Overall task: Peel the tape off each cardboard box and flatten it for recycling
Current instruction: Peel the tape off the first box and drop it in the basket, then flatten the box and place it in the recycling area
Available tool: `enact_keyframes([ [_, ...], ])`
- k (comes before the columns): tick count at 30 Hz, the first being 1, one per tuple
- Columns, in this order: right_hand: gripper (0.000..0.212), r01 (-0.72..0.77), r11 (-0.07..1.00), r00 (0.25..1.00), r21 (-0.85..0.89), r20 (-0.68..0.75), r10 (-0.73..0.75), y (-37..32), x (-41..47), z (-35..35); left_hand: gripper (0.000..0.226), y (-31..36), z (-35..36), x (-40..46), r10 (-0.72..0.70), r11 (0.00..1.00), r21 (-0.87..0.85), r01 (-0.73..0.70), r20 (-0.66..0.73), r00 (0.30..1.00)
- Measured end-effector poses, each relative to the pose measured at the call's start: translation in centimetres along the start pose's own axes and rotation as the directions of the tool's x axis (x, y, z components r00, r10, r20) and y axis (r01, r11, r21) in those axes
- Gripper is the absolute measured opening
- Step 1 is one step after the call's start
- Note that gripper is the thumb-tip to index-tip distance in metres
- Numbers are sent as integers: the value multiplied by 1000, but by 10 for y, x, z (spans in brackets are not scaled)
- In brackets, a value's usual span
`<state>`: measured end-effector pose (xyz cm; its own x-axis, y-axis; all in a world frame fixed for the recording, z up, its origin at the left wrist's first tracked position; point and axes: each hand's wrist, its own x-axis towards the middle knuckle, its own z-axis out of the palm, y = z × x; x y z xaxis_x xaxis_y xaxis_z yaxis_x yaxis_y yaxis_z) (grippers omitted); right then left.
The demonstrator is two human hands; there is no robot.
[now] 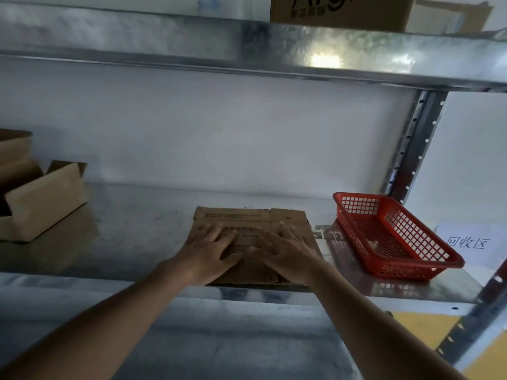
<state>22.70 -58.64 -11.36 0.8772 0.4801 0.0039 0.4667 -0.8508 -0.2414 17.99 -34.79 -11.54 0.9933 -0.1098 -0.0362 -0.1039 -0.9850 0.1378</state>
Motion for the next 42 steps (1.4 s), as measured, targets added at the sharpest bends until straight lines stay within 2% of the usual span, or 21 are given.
enact_keyframes([
  [2, 100, -24, 995, 1000, -102, 6, 25, 1, 1, 8, 83, -2, 2, -1, -5, 1000, 20, 5, 31, 999],
  [6, 101, -22, 995, 1000, -96, 7, 23, 4, -7, 0, 89, -9, -2, -1, -3, 1000, -12, 4, 38, 999],
  [9, 118, -59, 985, 997, -159, 30, 65, 20, -26, -9, 101, -26, 0, -10, -45, 998, -31, 46, 41, 998],
  [10, 119, -69, 974, 995, -216, 62, 84, 24, -31, -10, 104, -31, 1, -13, -57, 998, -30, 58, 47, 997],
  [12, 98, -122, 961, 987, -248, 76, 144, 27, -38, -8, 106, -37, 2, -19, -93, 994, -59, 97, 65, 994],
  [14, 82, -230, 952, 971, -200, 24, 240, 26, -37, -4, 108, -36, 1, -21, -139, 986, -84, 145, 69, 988],
  [17, 88, -339, 939, 938, -51, -96, 333, 20, -37, -3, 114, -32, -1, -21, -159, 985, -58, 162, 39, 986],
  [23, 88, -319, 915, 877, 246, -290, 384, 3, -49, -11, 99, -36, -2, -26, -116, 981, -161, 113, -11, 993],
  [27, 92, -218, 877, 806, 429, -427, 409, -7, -71, -16, 100, -38, -6, -31, -100, 961, -269, 72, -94, 991],
  [29, 98, -180, 845, 781, 504, -448, 434, -11, -83, -19, 100, -35, -8, -37, -122, 940, -332, 77, -118, 986],
  [32, 105, -154, 843, 794, 515, -444, 416, -13, -99, -23, 102, -28, -12, -48, -140, 884, -466, 41, -179, 974],
  [35, 116, -150, 862, 771, 484, -488, 408, -11, -118, -21, 105, -21, -15, -63, -127, 823, -566, -51, -271, 954],
  [38, 119, -128, 868, 743, 480, -533, 405, -3, -139, -16, 113, -3, -14, -78, -129, 803, -587, -107, -347, 929],
  [42, 118, -87, 872, 723, 482, -571, 388, 20, -180, -11, 126, 36, -11, -98, -107, 812, -569, -129, -363, 926],
])
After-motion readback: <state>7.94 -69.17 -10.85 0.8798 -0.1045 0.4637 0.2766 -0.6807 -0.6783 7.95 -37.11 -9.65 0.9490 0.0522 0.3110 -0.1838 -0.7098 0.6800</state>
